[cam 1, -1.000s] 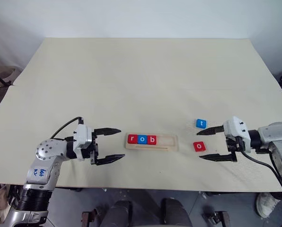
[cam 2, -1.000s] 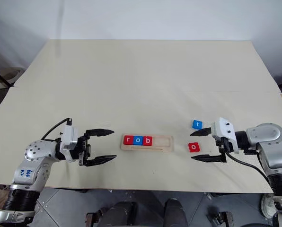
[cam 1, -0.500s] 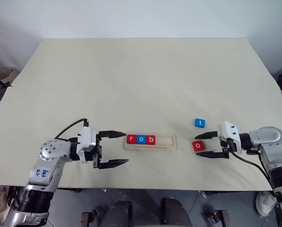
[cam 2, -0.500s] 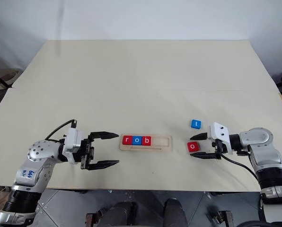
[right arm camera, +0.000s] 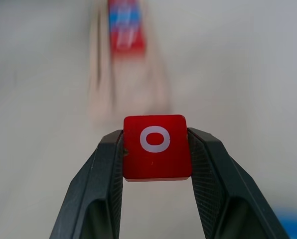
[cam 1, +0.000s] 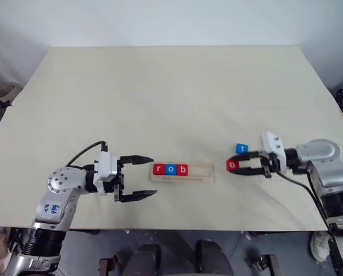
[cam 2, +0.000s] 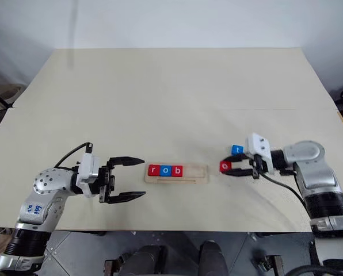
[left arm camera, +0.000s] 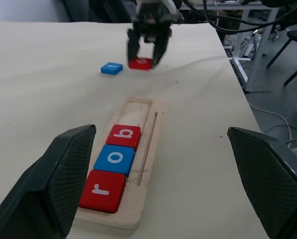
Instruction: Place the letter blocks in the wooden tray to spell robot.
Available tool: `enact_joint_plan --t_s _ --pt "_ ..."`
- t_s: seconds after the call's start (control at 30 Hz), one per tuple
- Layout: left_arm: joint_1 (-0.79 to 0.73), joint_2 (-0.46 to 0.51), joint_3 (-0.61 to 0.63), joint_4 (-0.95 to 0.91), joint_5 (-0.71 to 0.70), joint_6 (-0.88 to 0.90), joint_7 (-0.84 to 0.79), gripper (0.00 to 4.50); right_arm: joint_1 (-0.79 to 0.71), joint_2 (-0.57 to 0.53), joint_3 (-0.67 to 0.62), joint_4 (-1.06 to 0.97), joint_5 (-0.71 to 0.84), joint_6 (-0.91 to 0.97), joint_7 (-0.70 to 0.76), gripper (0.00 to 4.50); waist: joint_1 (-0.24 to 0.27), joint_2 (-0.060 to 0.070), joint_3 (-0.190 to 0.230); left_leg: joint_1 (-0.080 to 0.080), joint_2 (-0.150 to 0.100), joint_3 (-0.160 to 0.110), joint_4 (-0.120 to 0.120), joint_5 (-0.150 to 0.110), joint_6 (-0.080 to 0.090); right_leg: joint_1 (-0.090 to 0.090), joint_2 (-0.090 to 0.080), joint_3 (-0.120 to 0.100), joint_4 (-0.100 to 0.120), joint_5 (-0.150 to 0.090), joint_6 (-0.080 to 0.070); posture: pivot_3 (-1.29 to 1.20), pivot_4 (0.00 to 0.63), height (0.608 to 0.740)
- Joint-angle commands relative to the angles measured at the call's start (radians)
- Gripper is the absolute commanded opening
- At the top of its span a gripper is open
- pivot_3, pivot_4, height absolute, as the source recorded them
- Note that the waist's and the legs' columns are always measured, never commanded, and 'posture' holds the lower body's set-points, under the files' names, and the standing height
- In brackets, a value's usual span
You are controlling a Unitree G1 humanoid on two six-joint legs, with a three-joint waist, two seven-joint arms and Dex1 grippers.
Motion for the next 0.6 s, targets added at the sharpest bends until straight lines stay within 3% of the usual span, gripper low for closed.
enact_joint_plan --t_s 0.03,0.3,0.6 --pt "-0.002 -0.010 0.006 0.002 0.003 -0.024 0.013 4.50 -0.005 0.046 0.043 -0.090 0.000 0.079 -0.053 1.46 0.004 0.000 0.000 0.000 0.000 0.000 0.000 0.000 0.000 0.000 0.000 0.000 0.000 0.000 0.000 0.00 0.150 0.740" --pt "0.000 -0.018 0.004 -0.001 0.007 -0.030 0.026 4.50 -0.022 0.140 0.120 -0.091 -0.078 0.078 -0.149 1.46 0.000 0.000 0.000 -0.002 -0.002 -0.002 0.001 0.000 0.000 0.000 -0.001 -0.003 0.000 0.000 0.000 0.00 0.150 0.740" --pt "0.021 -0.021 0.007 -0.010 0.007 -0.041 0.050 4.50 -0.038 0.176 0.160 -0.101 -0.092 0.127 -0.167 1.46 -0.003 0.000 0.000 -0.002 -0.001 -0.002 0.001 0.000 0.000 0.000 -0.001 -0.003 0.001 0.000 0.000 0.00 0.150 0.740"
